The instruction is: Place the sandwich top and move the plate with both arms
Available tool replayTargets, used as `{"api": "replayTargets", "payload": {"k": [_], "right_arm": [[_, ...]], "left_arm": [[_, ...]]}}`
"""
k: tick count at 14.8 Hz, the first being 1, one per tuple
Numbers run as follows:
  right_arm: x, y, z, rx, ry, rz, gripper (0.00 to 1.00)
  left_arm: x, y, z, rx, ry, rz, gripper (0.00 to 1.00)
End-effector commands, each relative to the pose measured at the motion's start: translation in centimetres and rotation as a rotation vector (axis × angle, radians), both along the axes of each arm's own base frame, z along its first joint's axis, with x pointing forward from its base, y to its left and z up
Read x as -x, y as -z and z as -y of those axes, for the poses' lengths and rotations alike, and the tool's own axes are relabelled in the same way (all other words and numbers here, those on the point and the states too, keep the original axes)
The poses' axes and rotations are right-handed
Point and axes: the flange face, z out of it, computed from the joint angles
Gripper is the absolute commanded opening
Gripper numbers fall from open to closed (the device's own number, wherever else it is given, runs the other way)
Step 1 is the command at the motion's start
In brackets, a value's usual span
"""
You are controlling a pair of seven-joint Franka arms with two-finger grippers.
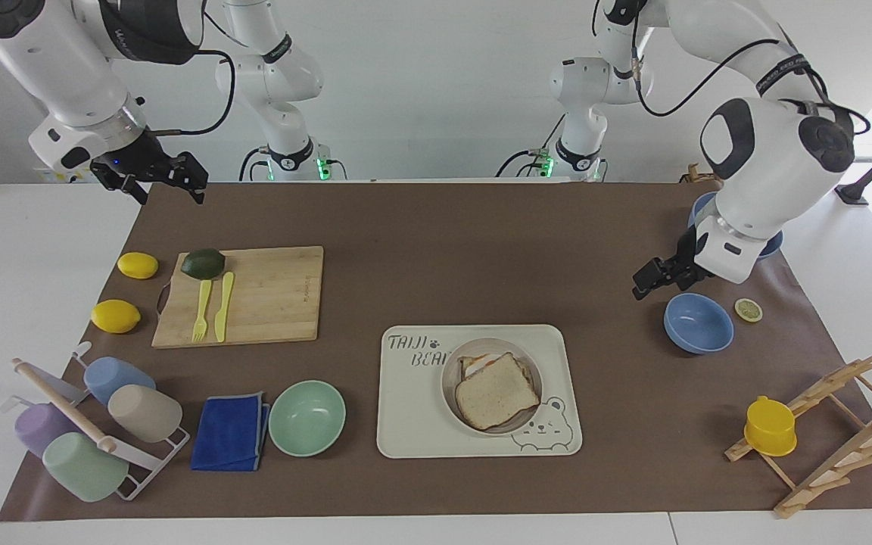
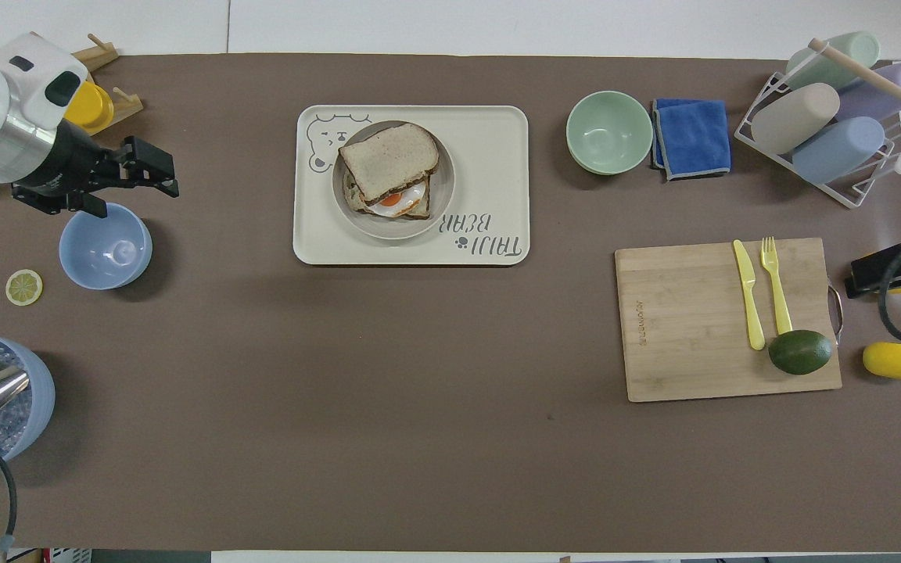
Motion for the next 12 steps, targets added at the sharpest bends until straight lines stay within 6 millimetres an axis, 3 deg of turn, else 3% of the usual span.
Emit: {"api": "replayTargets", "payload": {"k": [1,4,6,8,11,12], "right_arm": [[0.5,-0.2,0.0,-0.017,-0.011,-0.005,1.00],[0.5,-0.2,0.0,-0.017,-0.011,-0.005,1.00],[0.5,-0.2,0.0,-0.017,-0.011,-0.005,1.00],[0.5,-0.2,0.0,-0.017,-0.011,-0.005,1.00],[0.5,-0.2,0.0,-0.017,-0.011,-0.005,1.00],[0.5,-0.2,0.0,-0.017,-0.011,-0.005,1.00]], "left_arm": [[4.7,-3.8,-1.7,-0.025,0.082,-0.021,1.00],[9.4,-6.9,-3.4,-0.081,0.129,-0.027,1.00],[11.0,-6.6,-3.6,-0.092,0.157,-0.050,1.00],[11.1,-5.7,-3.7,-0.096,0.160,-0.053,1.00],[9.3,-5.5,-4.6,-0.091,0.162,-0.033,1.00],[8.7,-6.3,-4.8,-0.090,0.157,-0.019,1.00]]}}
